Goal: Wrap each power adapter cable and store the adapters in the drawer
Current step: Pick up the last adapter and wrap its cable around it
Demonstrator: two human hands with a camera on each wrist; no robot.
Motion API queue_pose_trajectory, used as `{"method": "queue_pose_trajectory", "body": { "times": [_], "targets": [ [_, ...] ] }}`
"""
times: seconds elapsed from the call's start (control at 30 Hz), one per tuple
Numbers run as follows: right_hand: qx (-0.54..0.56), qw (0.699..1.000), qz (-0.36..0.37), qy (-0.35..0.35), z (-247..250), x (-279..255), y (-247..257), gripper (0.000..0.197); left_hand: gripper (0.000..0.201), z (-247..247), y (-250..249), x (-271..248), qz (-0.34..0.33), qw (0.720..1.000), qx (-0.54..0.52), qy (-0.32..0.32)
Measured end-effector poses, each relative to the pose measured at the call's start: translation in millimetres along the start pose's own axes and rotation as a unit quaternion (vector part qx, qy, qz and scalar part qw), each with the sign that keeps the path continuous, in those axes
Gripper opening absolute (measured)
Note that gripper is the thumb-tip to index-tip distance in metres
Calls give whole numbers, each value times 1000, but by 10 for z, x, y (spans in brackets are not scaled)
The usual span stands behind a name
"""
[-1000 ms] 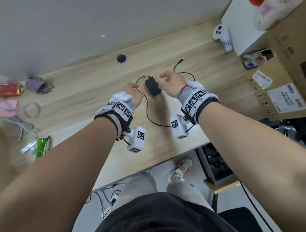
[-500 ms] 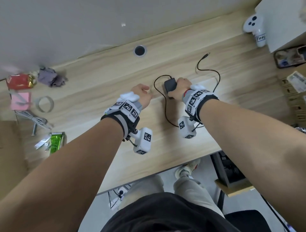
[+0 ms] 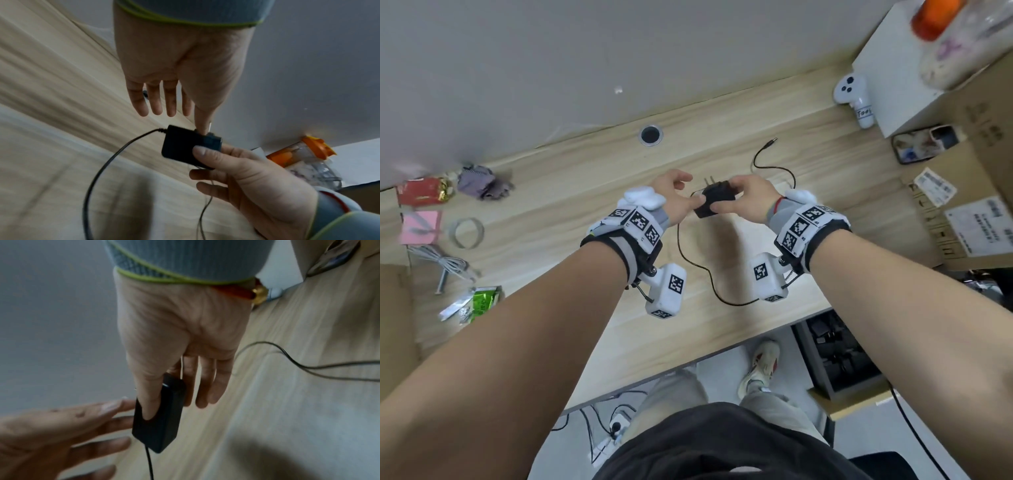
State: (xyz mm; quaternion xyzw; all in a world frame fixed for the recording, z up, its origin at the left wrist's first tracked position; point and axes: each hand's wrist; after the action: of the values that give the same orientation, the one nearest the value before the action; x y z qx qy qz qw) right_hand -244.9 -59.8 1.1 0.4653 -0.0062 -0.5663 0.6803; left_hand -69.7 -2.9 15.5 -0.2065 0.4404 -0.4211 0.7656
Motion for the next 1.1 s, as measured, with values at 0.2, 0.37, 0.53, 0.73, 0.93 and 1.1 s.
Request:
{"method": "queue_pose_trajectory", "body": {
  "times": [0.2,0.37,0.53,0.73,0.93,1.1],
  "targets": [
    [126,985,113,23,781,-537,266,27,43,110,-859,-487,-78,997,4,8],
    [226,959,173,-5,1161,-951,429,32,39,167,-1387,-862,-106,994,-31,4],
    [180,965,184,41,1269,-1301,548,47,24,267,-1859,-1246,-149,976,-141,-67],
    [84,969,202,118,1199,-1576,661,22,27,436,-2069,-1479,-172,968,-175,-60],
    [126,965,223,-49,1531,-1753,696,24,26,616,-1962,-1610,-160,979,-123,-20],
    [132,966,205,-83,1630,-1759,752,43,37,605,-1922,-1703,-151,986,-56,49]
  ]
}}
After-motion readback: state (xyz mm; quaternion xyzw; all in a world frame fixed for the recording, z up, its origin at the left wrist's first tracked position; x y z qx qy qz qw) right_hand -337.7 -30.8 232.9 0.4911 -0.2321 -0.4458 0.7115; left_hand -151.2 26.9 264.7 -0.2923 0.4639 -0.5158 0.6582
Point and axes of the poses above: each hand's wrist, its own x-axis towards the middle knuckle, its own z-axis out of the back of the hand, y = z × x, and after that the axes turned 1 degree about z, right-handed
